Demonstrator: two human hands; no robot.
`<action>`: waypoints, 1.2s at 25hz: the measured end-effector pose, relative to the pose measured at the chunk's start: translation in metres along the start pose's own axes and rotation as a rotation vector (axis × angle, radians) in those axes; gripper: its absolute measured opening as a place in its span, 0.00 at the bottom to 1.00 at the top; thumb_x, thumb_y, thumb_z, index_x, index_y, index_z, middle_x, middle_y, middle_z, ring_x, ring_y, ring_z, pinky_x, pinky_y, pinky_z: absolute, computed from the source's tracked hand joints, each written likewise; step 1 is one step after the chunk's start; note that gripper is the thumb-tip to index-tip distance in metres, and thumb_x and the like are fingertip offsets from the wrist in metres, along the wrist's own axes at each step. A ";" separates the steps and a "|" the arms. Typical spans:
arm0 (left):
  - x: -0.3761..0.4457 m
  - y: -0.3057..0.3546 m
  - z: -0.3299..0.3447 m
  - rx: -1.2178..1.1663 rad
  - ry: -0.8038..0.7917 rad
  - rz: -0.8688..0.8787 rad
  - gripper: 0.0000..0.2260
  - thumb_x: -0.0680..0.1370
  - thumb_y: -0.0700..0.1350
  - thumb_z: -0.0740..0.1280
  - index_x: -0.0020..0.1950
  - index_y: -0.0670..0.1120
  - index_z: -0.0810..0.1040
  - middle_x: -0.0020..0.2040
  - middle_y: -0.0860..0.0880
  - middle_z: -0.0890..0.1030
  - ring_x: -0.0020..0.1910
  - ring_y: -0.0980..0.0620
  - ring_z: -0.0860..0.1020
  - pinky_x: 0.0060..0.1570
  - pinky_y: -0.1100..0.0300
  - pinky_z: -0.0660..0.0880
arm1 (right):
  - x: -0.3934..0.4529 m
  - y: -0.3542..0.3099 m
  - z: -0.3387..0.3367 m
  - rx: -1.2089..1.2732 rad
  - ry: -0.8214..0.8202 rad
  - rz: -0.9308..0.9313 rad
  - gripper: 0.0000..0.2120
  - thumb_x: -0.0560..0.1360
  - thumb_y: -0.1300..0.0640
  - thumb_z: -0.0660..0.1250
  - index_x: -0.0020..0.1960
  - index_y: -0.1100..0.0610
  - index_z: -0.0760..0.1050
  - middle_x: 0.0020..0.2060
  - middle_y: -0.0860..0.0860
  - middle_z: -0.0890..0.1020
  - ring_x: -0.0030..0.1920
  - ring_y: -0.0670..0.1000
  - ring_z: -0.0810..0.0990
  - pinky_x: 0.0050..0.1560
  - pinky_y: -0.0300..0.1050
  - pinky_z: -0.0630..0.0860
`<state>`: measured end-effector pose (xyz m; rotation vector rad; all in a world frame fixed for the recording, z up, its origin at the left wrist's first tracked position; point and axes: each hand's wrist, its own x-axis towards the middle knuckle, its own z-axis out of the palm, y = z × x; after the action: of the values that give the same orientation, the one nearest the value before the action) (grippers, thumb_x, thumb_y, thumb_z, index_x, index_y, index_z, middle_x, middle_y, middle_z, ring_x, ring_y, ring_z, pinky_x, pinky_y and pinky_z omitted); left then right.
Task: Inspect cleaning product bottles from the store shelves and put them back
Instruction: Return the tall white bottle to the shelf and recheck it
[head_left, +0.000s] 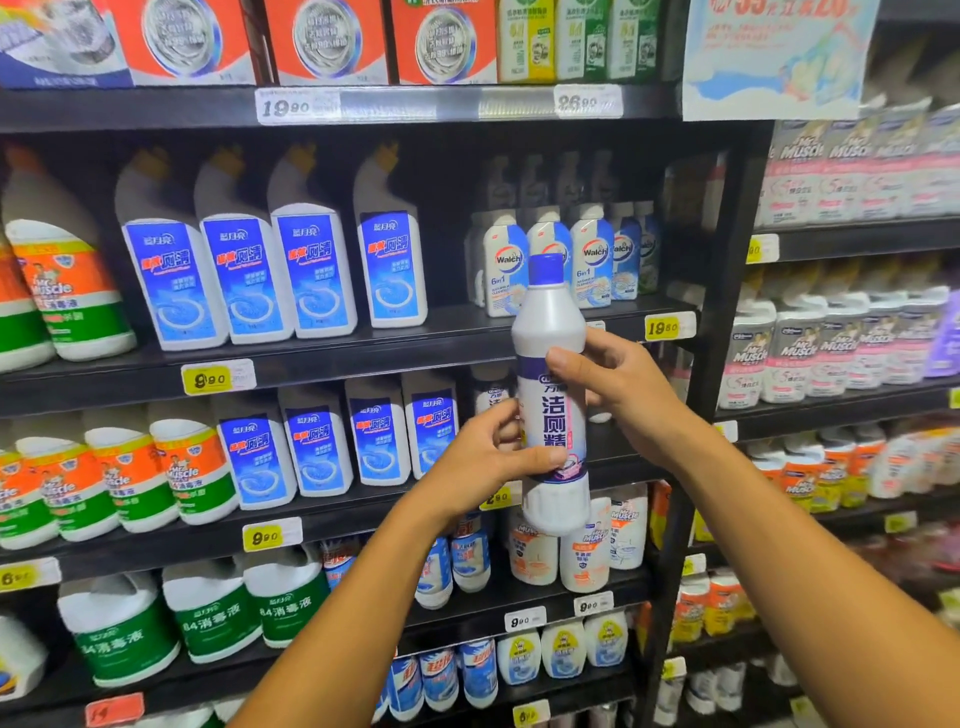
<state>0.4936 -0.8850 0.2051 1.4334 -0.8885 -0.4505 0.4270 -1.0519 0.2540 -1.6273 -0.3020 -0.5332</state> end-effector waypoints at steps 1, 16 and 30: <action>0.002 -0.005 0.003 -0.016 -0.016 -0.021 0.21 0.74 0.38 0.73 0.65 0.48 0.74 0.59 0.47 0.84 0.57 0.49 0.82 0.55 0.57 0.79 | -0.003 0.004 -0.003 -0.006 0.019 0.007 0.11 0.70 0.48 0.74 0.52 0.50 0.82 0.43 0.47 0.87 0.44 0.45 0.85 0.38 0.35 0.78; 0.083 -0.089 0.098 0.037 -0.056 -0.364 0.15 0.78 0.42 0.69 0.64 0.49 0.75 0.57 0.50 0.85 0.56 0.53 0.83 0.56 0.56 0.78 | -0.025 0.122 -0.132 0.080 0.062 0.290 0.13 0.70 0.51 0.73 0.51 0.56 0.83 0.43 0.53 0.87 0.41 0.49 0.86 0.39 0.39 0.79; 0.123 -0.122 0.084 0.164 0.568 -0.418 0.10 0.78 0.40 0.68 0.60 0.45 0.76 0.45 0.53 0.83 0.46 0.56 0.79 0.46 0.64 0.74 | 0.080 0.190 -0.200 0.031 0.181 0.360 0.07 0.79 0.54 0.68 0.52 0.58 0.77 0.43 0.51 0.84 0.36 0.40 0.83 0.34 0.32 0.76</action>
<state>0.5355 -1.0476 0.1104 1.7822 -0.1684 -0.2539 0.5560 -1.2834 0.1423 -1.5463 0.1159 -0.3934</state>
